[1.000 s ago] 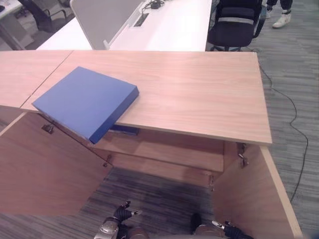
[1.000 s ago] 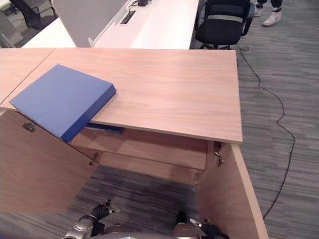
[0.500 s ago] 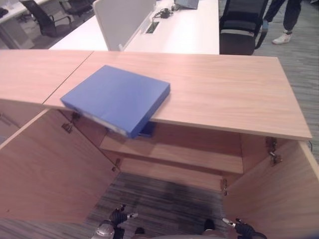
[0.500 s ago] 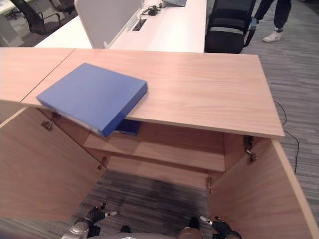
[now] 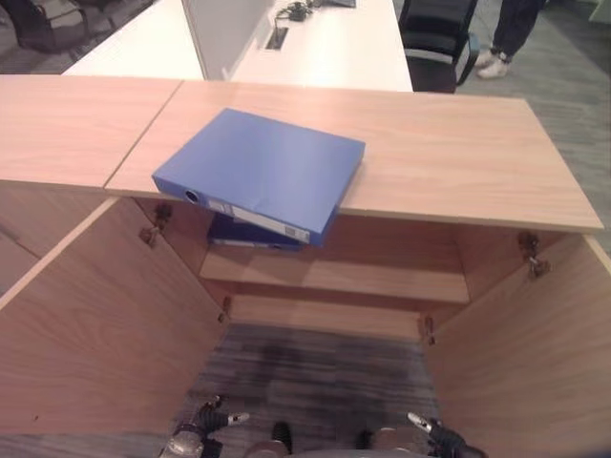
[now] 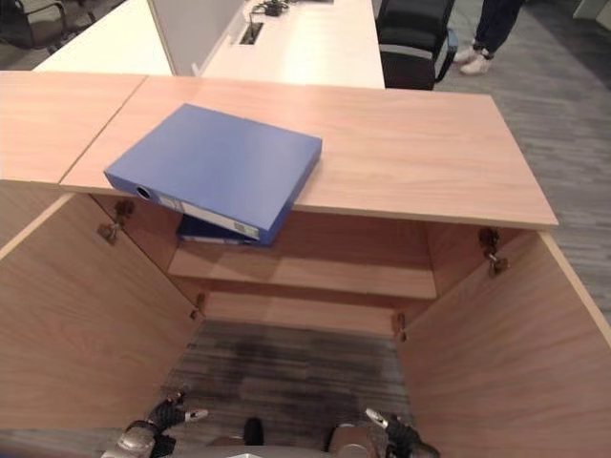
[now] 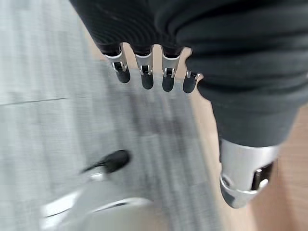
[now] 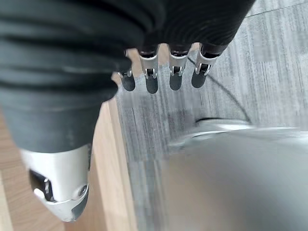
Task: Put the empty folder in the office cabinet
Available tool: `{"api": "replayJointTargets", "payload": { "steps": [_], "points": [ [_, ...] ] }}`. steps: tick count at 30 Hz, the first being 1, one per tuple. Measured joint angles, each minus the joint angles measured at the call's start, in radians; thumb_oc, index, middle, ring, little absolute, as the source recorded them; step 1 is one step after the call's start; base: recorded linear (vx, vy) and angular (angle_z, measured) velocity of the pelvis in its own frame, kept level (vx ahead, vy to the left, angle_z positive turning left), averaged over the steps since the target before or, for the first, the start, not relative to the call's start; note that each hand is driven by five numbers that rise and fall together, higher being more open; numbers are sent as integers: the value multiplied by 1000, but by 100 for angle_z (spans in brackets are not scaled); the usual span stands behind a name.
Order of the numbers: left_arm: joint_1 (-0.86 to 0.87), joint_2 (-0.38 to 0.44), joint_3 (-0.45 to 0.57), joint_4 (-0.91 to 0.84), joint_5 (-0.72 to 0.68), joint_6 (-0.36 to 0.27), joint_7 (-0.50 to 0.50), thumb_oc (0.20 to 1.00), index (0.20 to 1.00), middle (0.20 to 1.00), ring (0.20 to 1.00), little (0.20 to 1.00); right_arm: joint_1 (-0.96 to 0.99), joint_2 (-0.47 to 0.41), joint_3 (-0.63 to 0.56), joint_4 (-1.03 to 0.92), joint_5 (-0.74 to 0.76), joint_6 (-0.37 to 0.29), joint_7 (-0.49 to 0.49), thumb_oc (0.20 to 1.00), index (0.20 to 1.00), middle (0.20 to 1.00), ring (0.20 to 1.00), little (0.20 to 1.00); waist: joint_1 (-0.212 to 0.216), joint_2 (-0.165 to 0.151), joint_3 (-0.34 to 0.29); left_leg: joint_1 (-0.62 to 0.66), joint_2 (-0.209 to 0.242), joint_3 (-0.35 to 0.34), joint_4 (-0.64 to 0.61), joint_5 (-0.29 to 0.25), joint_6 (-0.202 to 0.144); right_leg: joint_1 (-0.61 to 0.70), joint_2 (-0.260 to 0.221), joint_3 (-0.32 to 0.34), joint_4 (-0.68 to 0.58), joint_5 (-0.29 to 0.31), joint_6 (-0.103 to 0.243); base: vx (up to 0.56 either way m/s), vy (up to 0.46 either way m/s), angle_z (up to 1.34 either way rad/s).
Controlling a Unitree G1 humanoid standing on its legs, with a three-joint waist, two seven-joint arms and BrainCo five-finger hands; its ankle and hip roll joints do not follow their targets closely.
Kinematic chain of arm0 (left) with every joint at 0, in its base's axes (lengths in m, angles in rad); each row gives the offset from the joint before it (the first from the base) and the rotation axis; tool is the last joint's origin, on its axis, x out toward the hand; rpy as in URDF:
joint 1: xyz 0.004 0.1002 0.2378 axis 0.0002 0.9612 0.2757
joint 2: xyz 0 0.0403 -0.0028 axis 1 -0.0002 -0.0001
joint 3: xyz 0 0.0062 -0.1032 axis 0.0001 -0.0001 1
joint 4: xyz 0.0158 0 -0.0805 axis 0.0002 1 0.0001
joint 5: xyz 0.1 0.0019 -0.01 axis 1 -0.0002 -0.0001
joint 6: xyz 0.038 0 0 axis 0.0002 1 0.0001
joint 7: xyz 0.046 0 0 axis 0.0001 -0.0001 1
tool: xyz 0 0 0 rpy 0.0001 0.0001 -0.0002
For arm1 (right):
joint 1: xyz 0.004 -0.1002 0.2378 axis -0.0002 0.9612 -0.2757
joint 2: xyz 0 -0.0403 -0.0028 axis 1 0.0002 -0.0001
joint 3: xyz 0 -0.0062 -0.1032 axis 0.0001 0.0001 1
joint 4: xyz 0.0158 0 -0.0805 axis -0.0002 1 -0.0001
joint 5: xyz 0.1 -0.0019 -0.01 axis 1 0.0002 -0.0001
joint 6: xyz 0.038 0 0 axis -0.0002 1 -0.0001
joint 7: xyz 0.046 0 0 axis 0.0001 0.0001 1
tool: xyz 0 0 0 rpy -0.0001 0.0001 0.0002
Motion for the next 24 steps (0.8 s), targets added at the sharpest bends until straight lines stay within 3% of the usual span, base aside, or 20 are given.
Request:
{"api": "replayJointTargets", "payload": {
  "steps": [1,4,8,12,24],
  "points": [
    [14,-7,-1,-4,0,2,-6,1000,1000,1000,1000,1000,12,-1,0,-1,0,0,-2,1000,1000,1000,1000,1000,-7,5,-2,3,3,-6,1,8,-11,37,17,-4,-69,24,-22,-11,-1,-36],
    [38,-19,-1,-10,2,3,-8,1000,1000,1000,1000,1000,33,-16,-3,5,-1,-3,-3,1000,1000,1000,1000,1000,-7,5,-10,17,20,39,1,5,-19,54,49,51,-139,52,-19,-10,-33,-38],
    [24,-18,-6,-20,31,-3,-12,1000,1000,1000,1000,1000,98,-43,-4,4,-11,3,-7,1000,1000,1000,1000,1000,-37,5,-37,20,23,44,2,8,-22,71,61,54,-187,77,-27,-16,-48,-12],
    [18,-18,-6,-24,37,-4,-12,1000,1000,1000,1000,1000,107,-46,-4,4,-12,3,-7,1000,1000,1000,1000,1000,-35,9,-42,25,27,63,1,8,-22,91,73,80,-231,109,-31,16,-64,-17],
    [31,-21,-8,-20,37,-1,-11,1000,1000,1000,1000,1000,104,-52,-4,7,-43,3,-3,1000,1000,1000,1000,1000,-33,26,-49,28,31,57,1,7,-26,102,77,77,-233,108,-31,22,-55,1]
  ]
}}
